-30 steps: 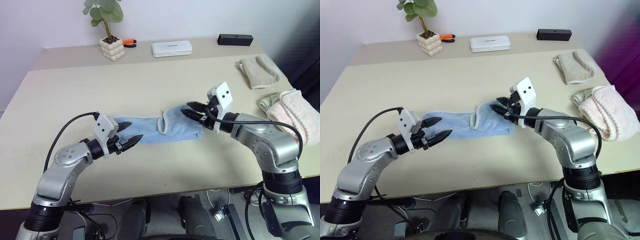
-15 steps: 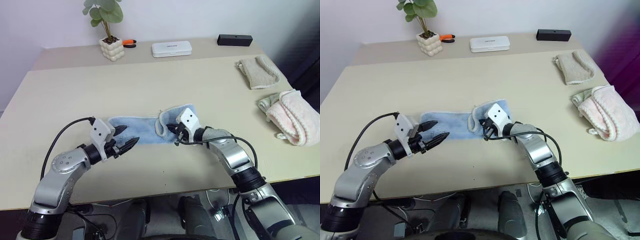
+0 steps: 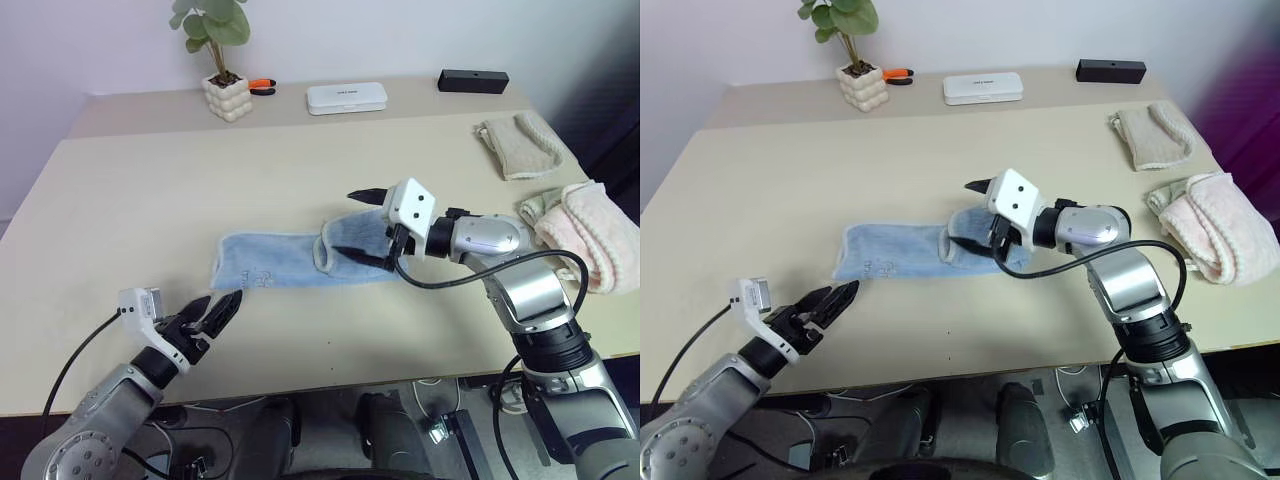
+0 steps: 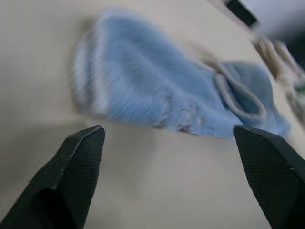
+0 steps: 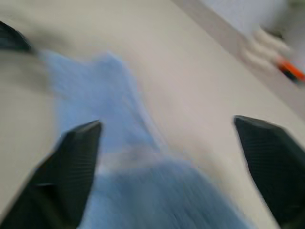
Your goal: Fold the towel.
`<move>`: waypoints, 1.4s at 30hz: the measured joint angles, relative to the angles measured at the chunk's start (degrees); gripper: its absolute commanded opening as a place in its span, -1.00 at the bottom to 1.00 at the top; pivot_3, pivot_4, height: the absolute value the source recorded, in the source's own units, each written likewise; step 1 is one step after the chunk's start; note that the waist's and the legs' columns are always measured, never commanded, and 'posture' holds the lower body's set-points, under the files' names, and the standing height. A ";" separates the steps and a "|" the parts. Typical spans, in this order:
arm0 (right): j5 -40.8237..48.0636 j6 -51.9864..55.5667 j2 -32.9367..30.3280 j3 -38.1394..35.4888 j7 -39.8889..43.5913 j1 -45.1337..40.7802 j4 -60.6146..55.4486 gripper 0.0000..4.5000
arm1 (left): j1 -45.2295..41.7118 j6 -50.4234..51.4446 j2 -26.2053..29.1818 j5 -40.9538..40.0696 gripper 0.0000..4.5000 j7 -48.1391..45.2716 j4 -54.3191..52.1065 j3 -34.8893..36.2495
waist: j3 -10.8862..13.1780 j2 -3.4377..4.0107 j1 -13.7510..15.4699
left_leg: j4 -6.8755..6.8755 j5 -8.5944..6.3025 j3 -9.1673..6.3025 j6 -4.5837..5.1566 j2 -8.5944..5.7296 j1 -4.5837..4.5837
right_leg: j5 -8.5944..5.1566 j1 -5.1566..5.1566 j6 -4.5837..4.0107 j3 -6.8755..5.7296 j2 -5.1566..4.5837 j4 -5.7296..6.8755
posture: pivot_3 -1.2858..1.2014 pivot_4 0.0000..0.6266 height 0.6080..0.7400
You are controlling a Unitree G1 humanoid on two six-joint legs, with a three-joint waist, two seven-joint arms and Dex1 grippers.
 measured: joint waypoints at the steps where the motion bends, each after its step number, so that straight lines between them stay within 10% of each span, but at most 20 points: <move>1: -0.03 -0.53 -0.12 0.46 0.79 0.30 -0.35 0.95 | -0.23 0.12 -0.78 -2.19 1.00 2.95 0.07 0.30 | 0.00 -0.01 0.05 | 0.02 0.00 0.00 0.00 -0.02 0.00 | -0.03 0.02 -0.06 0.01 -0.02 -0.01 | 0.03 -0.52 1.00; 9: -1.57 -4.48 -0.42 3.65 3.56 3.78 -0.67 0.98 | -10.69 -1.01 -5.58 -14.95 0.89 25.50 6.14 -0.43 | -0.03 -0.04 1.05 | 0.04 0.05 -0.01 -0.09 -0.07 0.02 | -0.02 0.03 -0.12 0.01 -0.02 0.01 | 0.03 -0.52 1.00; 18: -2.41 -4.27 0.62 4.70 2.52 4.38 -3.26 1.00 | -18.38 -1.77 -7.54 -18.89 -0.97 32.61 13.46 -5.07 | -0.03 -0.07 1.02 | 0.01 0.06 0.00 -0.10 -0.13 0.01 | 0.00 0.01 -0.08 0.01 0.01 -0.01 | 0.03 -0.52 1.00; 25: -2.71 -2.08 1.34 5.20 1.06 5.57 -6.36 1.00 | -20.03 -6.32 -5.85 -19.56 -0.97 30.00 13.91 -3.56 | -0.02 -0.07 0.97 | -0.03 0.06 0.01 -0.11 -0.11 0.01 | -0.04 -0.02 -0.16 0.01 0.05 -0.01 | 0.03 -0.52 1.00; 36: -3.33 -0.82 1.05 5.27 0.36 7.11 -6.93 1.00 | -15.10 -8.75 14.92 -11.12 -0.97 12.37 13.64 6.12 | 0.00 -0.11 1.05 | -0.06 0.06 0.08 -0.11 -0.08 -0.01 | -0.08 -0.03 -0.22 0.01 0.02 -0.05 | 0.03 -0.52 1.00; 42: -4.32 -1.79 0.95 5.26 0.35 7.28 -5.17 1.00 | -22.25 -8.38 23.72 -3.14 -0.97 -1.62 12.28 0.23 | 0.07 -0.25 1.04 | -0.06 0.07 0.24 -0.13 -0.11 -0.06 | -0.07 -0.03 -0.22 -0.09 0.02 -0.09 | 0.03 -0.52 1.00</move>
